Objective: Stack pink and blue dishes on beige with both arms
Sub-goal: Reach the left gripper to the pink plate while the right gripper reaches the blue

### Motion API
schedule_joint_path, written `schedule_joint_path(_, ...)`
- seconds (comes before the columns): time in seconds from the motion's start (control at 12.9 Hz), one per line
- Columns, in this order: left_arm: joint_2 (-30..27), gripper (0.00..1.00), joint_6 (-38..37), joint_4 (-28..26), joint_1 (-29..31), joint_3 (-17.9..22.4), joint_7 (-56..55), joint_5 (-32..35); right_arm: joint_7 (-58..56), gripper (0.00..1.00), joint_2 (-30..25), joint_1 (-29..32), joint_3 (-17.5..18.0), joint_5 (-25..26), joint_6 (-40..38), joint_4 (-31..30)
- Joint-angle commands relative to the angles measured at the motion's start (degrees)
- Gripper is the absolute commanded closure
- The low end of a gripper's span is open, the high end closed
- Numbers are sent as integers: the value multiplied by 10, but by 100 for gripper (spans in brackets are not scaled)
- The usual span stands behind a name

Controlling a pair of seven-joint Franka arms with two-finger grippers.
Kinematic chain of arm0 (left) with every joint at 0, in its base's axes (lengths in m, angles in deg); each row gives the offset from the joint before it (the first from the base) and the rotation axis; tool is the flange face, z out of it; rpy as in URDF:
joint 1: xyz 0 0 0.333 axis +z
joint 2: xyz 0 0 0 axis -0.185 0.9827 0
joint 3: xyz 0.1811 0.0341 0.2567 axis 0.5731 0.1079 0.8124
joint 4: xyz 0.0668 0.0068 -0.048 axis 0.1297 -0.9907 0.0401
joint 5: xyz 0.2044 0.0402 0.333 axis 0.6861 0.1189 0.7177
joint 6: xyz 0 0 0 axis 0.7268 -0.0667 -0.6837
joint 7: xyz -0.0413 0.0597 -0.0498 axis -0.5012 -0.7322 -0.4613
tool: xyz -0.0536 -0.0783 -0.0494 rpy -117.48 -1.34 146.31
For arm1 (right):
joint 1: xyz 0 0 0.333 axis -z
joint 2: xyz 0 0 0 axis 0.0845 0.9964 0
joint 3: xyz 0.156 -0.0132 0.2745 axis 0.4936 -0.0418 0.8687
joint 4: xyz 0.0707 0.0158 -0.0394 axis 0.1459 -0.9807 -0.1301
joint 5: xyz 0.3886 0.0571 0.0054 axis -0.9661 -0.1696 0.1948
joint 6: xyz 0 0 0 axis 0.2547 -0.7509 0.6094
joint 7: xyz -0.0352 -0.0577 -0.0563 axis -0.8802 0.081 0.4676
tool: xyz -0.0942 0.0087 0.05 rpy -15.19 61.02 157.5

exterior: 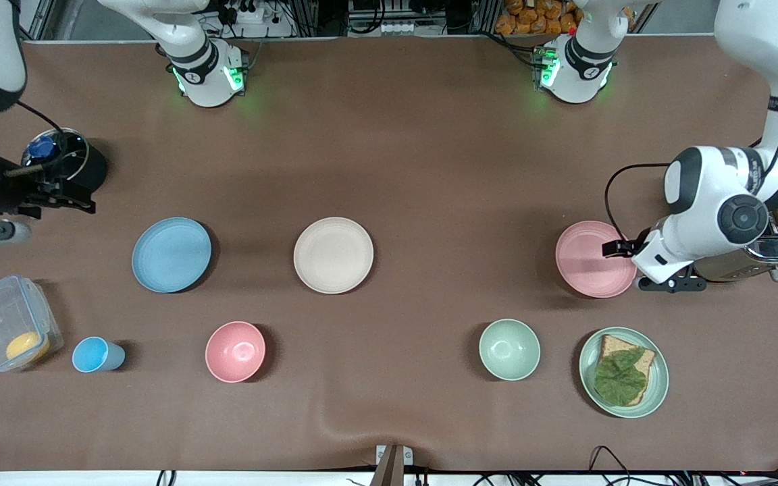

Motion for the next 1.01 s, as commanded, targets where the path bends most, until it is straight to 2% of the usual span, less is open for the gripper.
schedule_joint_path(0.0,33,0,33,3,27,-6,4,35,-1,0,49,2,0,7,14,-6)
schedule_joint_path(0.08,45,0,41,3,27,-4,4,36,-1,0,63,6,-1,8,31,-16)
schedule_joint_path(0.39,66,0,53,4,38,-4,2,61,-5,0,81,35,-1,9,177,-126)
schedule_joint_path(0.62,75,2,57,6,55,-4,1,77,-62,0,142,87,0,6,252,-139)
schedule_joint_path(0.77,82,11,62,6,58,-4,1,82,-69,0,178,104,1,-1,282,-139)
schedule_joint_path(0.93,90,26,74,5,65,-4,1,82,-71,0,209,117,2,-21,290,-140)
